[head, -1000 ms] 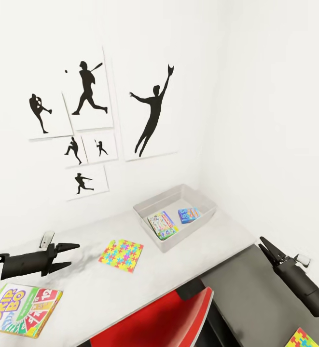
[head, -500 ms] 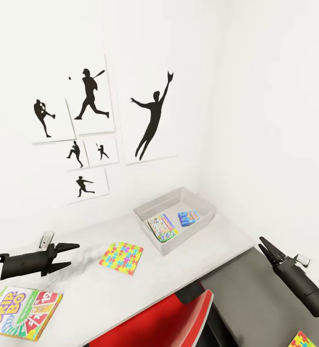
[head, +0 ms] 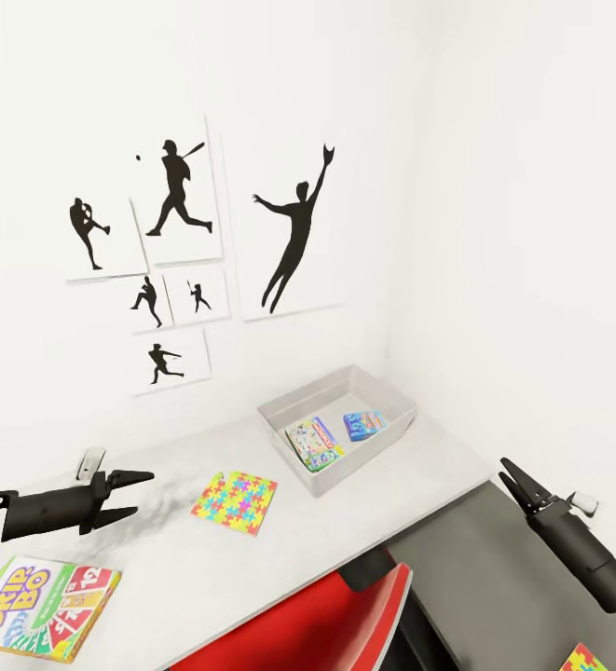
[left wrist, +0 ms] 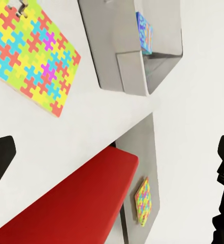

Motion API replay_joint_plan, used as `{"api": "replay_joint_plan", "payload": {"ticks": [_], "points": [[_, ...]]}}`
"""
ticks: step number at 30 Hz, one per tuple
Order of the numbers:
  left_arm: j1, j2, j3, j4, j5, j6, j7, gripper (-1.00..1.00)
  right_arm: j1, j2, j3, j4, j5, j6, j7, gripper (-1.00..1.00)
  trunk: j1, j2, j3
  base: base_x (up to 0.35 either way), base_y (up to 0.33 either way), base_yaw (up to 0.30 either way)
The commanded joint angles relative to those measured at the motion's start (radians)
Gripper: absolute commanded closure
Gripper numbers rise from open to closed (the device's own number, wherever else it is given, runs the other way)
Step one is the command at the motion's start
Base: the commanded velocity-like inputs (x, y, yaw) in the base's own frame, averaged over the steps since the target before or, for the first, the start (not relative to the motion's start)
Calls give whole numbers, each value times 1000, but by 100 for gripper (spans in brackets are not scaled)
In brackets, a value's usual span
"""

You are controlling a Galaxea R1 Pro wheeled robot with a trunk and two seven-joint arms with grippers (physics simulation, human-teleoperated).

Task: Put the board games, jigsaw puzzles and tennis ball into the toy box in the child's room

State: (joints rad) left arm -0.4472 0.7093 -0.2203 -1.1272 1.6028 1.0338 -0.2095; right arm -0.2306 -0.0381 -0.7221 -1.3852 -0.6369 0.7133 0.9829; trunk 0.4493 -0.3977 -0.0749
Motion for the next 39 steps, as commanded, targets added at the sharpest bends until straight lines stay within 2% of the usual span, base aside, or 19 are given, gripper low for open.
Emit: {"api": "replay_joint_plan", "payload": {"ticks": [1,19,33,39], "points": [[-1,1,-3,0,-7,0,-10,-100,-1,0,-1,0,-2,6,0,-100,1,-2,-2,0,0,0],[-1,1,-1,0,-7,0,-11,-100,-1,0,2,-3,-2,4,-12,-100,1,-2,-2,0,0,18],[-1,1,-2,0,-7,0,-11,-100,-1,1,5,-3,0,3,-15,-100,1,-2,-2,-118,43,255],[-1,1,-5,0,-7,0,-11,-100,-1,1,32,-3,1,3,-16,-100,1,-2,-2,-39,11,289]]}}
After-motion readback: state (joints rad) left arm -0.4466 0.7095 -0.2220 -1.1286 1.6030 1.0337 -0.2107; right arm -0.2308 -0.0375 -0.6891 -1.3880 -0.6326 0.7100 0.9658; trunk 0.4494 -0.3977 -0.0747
